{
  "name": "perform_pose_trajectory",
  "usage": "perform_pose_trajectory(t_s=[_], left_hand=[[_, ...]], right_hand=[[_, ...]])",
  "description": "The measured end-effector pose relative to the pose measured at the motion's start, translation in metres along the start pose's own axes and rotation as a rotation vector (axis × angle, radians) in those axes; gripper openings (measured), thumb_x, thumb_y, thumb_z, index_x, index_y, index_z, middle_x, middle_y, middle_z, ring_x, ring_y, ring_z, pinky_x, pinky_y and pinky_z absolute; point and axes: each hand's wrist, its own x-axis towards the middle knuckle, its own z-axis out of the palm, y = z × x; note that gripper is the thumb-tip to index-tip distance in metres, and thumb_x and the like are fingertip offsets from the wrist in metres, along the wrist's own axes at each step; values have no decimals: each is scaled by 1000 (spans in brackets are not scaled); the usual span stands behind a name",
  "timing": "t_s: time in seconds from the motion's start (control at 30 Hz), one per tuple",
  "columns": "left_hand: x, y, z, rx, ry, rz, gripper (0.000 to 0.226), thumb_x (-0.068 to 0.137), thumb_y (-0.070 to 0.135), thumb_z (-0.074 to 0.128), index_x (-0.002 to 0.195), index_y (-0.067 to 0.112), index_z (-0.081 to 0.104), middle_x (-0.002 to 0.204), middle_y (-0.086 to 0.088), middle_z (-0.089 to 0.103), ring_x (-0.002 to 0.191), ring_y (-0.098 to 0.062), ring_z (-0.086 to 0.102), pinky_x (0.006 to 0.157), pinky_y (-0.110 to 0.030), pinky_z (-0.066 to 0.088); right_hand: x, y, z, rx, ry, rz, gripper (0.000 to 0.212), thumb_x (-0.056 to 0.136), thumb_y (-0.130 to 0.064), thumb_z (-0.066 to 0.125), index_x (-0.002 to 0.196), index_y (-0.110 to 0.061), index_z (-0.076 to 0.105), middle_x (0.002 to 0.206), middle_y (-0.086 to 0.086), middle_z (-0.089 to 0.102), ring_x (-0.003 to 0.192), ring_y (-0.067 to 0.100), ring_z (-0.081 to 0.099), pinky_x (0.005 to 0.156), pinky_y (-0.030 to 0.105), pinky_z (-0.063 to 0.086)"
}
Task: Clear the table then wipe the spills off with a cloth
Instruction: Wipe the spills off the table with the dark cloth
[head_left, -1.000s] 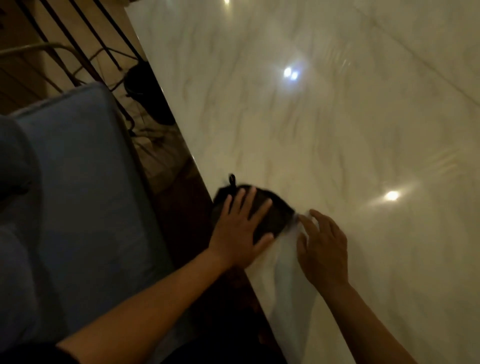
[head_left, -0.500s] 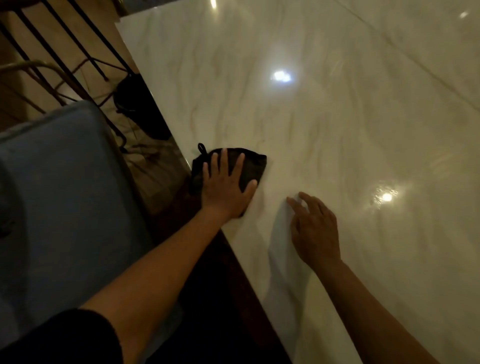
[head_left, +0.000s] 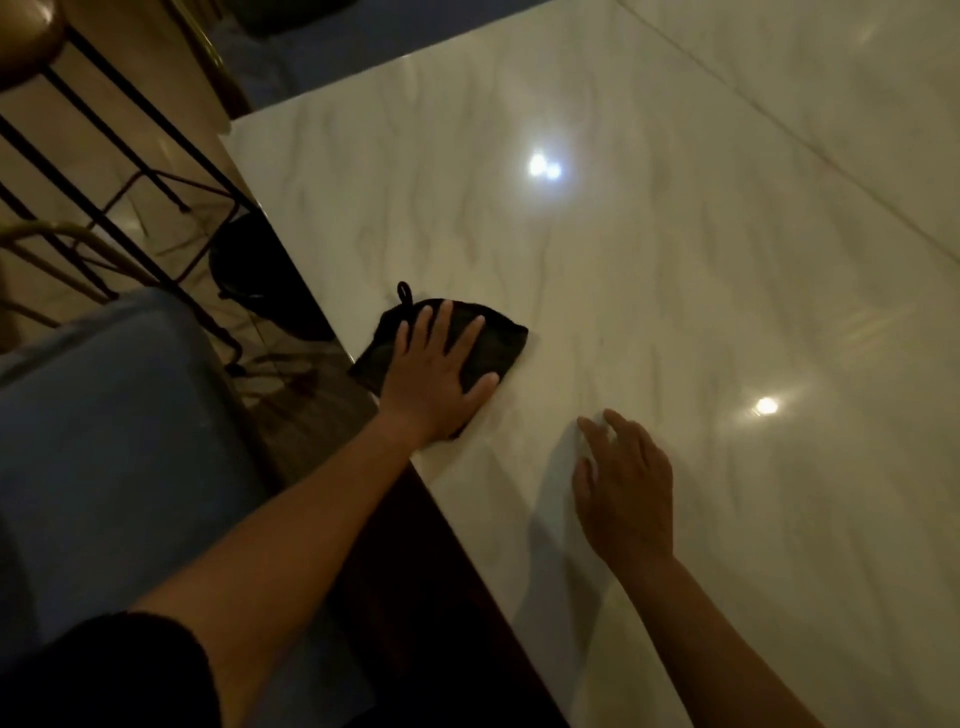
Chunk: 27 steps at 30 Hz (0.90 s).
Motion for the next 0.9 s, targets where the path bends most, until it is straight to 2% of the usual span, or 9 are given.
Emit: perform_pose_trajectory(t_s=[0.07,0.2,0.3,0.43,0.53,0.63,0.77,0.83,0.9], left_hand=[[-17,23,10,-34,60,6,83,93,73,19,163,31,7,170,-14,-2,155,-37,-3,124,-56,-2],[-75,31,24,-6,37,369,79,97,71,31,163,33,9,170,-11,-3,156,-34,-5,124,-57,6],[-53,1,14,51,23,528,78,95,73,34,162,37,15,171,-6,4,157,-30,0,126,-52,3],[17,-63,-8,41,40,238,78,91,74,28,160,38,22,170,-6,13,156,-32,12,124,-55,12],[61,-100,-26,0,39,-74,80,91,75,14,162,37,12,170,-8,4,156,-33,3,125,-52,1],[76,-101,-24,-24,88,-155,79,95,71,18,162,31,10,169,-14,2,155,-37,1,124,-56,0],[77,-132,-26,29,87,269,78,96,69,29,163,31,15,170,-14,6,156,-37,5,123,-58,10],[96,-169,-38,89,34,478,75,98,69,30,162,35,14,170,-9,5,157,-31,2,126,-53,4],[130,-211,-48,108,40,506,73,98,69,30,161,37,16,171,-6,6,157,-29,3,126,-51,4]], right_hand=[[1,-4,1,13,6,28,50,92,-36,39,141,-27,49,148,3,45,136,27,41,109,50,37],[20,-10,2,17,-6,-15,51,93,-36,34,140,-26,51,147,4,46,136,28,42,107,50,38],[47,-19,-1,-7,-47,-113,52,92,-36,32,140,-27,51,148,4,46,135,28,43,105,48,40],[80,-39,0,-18,-23,-170,50,91,-31,40,138,-24,55,145,6,50,131,29,47,101,46,44],[97,-55,3,-24,-36,-161,48,91,-26,53,140,-23,53,147,6,48,133,29,44,104,46,42],[125,-79,7,-35,-36,-224,51,92,-26,53,143,-24,49,149,4,45,135,29,42,106,47,40],[198,-125,17,-21,-2,-310,51,89,-19,49,139,-25,52,146,5,49,132,29,46,105,46,39],[241,-152,21,-4,7,-255,52,88,-20,43,138,-27,53,146,3,50,132,28,46,106,46,38],[280,-175,26,2,33,-230,52,88,-21,39,138,-27,54,145,3,51,131,29,47,105,47,39]])
